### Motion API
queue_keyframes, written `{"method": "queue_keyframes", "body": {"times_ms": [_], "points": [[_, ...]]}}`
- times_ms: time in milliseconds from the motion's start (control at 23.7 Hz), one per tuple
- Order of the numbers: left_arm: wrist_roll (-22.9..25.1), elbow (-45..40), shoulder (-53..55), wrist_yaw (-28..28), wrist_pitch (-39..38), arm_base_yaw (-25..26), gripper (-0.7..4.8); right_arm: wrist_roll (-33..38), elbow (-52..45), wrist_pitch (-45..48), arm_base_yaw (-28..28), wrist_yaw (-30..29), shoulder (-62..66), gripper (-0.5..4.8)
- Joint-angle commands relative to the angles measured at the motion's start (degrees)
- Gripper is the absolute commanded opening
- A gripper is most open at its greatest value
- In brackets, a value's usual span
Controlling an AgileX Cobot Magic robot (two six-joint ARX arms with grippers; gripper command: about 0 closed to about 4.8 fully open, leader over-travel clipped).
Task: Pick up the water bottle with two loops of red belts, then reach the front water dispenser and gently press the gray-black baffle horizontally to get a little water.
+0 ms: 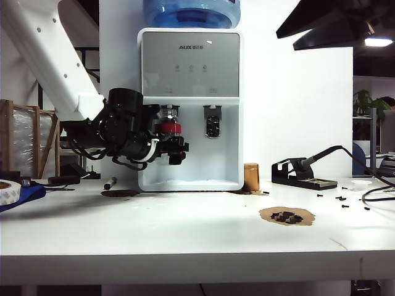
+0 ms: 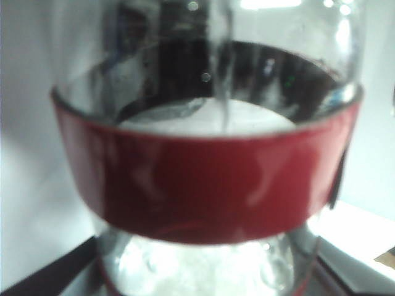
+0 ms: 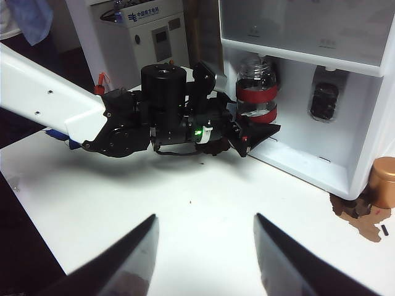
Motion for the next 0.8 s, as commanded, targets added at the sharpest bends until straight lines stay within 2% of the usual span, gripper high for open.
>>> {"method": "queue_keyframes", "body": {"times_ms": [42, 632, 801], "points": [[-0.57, 0.77, -0.48, -1.25, 0.55, 0.63, -0.04, 0.17, 0.46, 1.18, 0.09, -0.17, -0.20, 2.52], [-0.70, 0.61, -0.55, -0.79, 0.37, 0.63, -0.04, 0.17, 0.46, 1.18, 0.09, -0.17, -0.20, 2.52], [-1.44, 0.57, -1.38, 1.95, -1.11, 1.29, -0.04, 0.17, 0.46, 1.18, 0.09, -0.17, -0.20, 2.52]]}}
